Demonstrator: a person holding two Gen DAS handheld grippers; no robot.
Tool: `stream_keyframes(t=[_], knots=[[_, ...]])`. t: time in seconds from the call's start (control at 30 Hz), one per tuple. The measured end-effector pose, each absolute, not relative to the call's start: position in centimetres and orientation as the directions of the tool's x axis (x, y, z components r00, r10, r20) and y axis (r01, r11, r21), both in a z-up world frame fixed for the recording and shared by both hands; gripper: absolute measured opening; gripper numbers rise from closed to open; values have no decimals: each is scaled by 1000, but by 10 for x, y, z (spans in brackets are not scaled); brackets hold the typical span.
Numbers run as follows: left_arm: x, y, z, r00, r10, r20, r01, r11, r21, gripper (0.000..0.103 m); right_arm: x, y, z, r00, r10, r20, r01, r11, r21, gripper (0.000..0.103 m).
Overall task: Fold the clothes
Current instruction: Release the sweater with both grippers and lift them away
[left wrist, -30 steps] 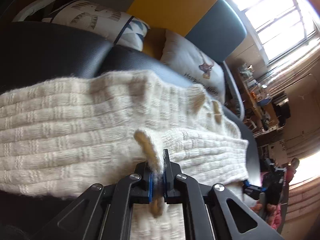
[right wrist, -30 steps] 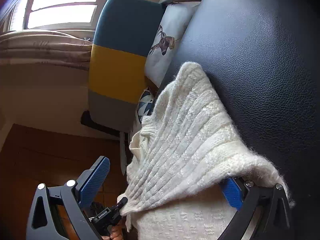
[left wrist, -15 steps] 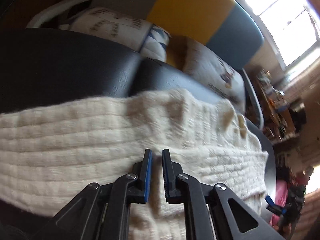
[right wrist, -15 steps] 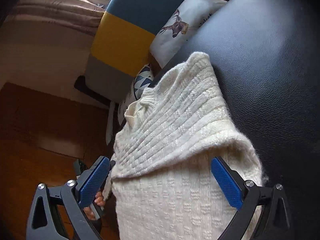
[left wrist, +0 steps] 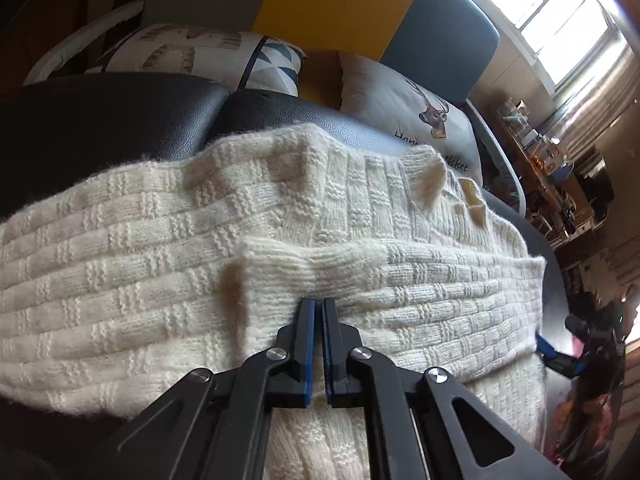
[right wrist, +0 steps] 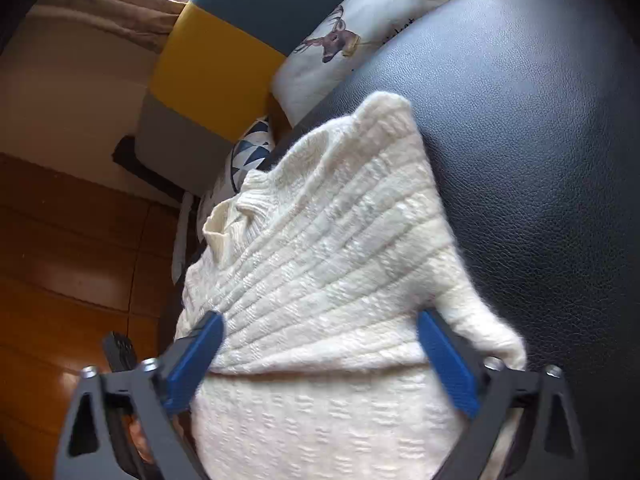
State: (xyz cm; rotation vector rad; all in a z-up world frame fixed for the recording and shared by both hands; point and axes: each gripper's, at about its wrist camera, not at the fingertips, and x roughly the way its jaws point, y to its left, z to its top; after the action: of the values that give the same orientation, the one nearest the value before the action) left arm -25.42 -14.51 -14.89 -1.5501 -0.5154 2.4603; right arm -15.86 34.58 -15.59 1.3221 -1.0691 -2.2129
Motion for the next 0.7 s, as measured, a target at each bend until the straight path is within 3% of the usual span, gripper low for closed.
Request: stream_keyframes(t=[0.1,0.17,0.23,0.43,0.53,0.7], knots=[[-254,-133,-130,-450,321,-833,-10,-935,-355,4,-151,354,-158,-526,-643,-556,-51,-629,776,92],[-256,-114,-110,-474,376,-796,-94,-921,-379,5,-147,354,-153,-533,-635,-559,-30,-646,763,92],[-262,-82,-90,-460,457,-761,-207,-889,-408,16,-141,348,-139,-553,-608,-569,25,-695,718,92],[-292,49,-56,-299,638,-710,-527,-731,-434,18,-137,324,-117,-537,-548,-641,230,-826,514,92],[-312,107,-60,-206,653,-729,-602,-672,-432,19,-140,316,-131,-480,-533,-696,269,-845,462,92],[-340,180,-79,-50,604,-795,-720,-574,-391,19,-135,318,-140,-482,-565,-670,298,-824,481,93]])
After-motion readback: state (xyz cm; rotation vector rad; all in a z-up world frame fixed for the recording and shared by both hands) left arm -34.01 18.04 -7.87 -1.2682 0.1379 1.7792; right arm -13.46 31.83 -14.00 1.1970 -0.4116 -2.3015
